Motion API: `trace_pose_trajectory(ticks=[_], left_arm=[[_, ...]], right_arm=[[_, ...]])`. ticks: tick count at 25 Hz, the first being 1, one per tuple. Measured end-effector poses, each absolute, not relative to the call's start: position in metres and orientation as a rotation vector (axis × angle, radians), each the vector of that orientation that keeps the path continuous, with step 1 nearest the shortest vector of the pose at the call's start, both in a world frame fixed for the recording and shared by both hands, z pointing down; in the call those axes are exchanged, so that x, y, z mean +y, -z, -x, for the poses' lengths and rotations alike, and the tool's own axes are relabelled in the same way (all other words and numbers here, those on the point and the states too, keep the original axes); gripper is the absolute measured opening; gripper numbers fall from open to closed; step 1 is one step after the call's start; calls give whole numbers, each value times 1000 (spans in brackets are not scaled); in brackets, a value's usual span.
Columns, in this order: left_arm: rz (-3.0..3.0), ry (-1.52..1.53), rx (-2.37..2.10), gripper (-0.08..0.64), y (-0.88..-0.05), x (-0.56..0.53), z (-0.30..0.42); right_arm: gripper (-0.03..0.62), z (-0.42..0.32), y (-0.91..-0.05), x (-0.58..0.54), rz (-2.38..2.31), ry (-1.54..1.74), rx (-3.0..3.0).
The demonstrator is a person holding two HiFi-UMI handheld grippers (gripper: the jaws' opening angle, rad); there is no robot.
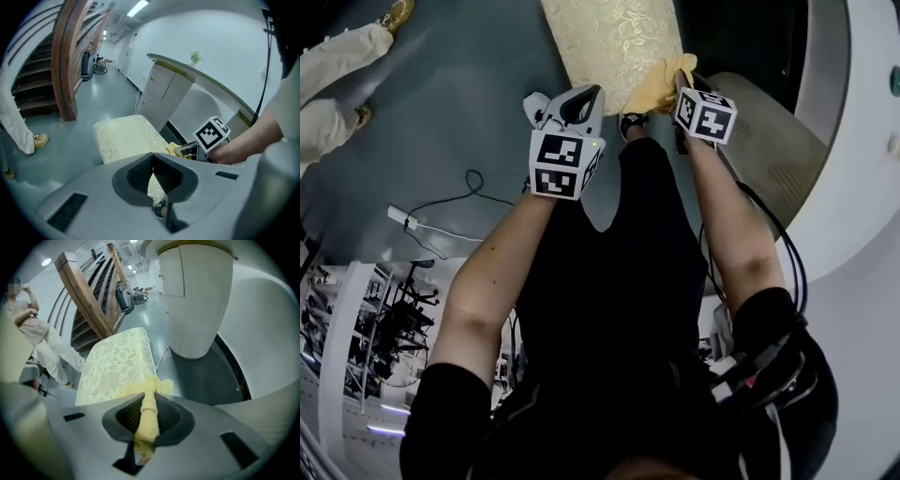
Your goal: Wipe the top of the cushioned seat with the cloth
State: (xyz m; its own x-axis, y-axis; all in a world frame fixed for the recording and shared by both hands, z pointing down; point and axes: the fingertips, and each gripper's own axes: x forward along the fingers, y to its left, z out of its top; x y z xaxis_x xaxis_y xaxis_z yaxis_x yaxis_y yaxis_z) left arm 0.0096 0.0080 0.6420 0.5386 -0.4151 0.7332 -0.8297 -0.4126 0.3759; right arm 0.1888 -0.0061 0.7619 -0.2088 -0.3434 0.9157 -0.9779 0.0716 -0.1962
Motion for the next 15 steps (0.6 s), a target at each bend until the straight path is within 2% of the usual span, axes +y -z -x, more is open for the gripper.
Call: trace_pose_trajectory(ticks=[15], left_arm=[[-2051, -746, -1010, 5, -642, 15, 69]], right_arm=[[57, -72, -759, 14, -1329, -1135, -1624]])
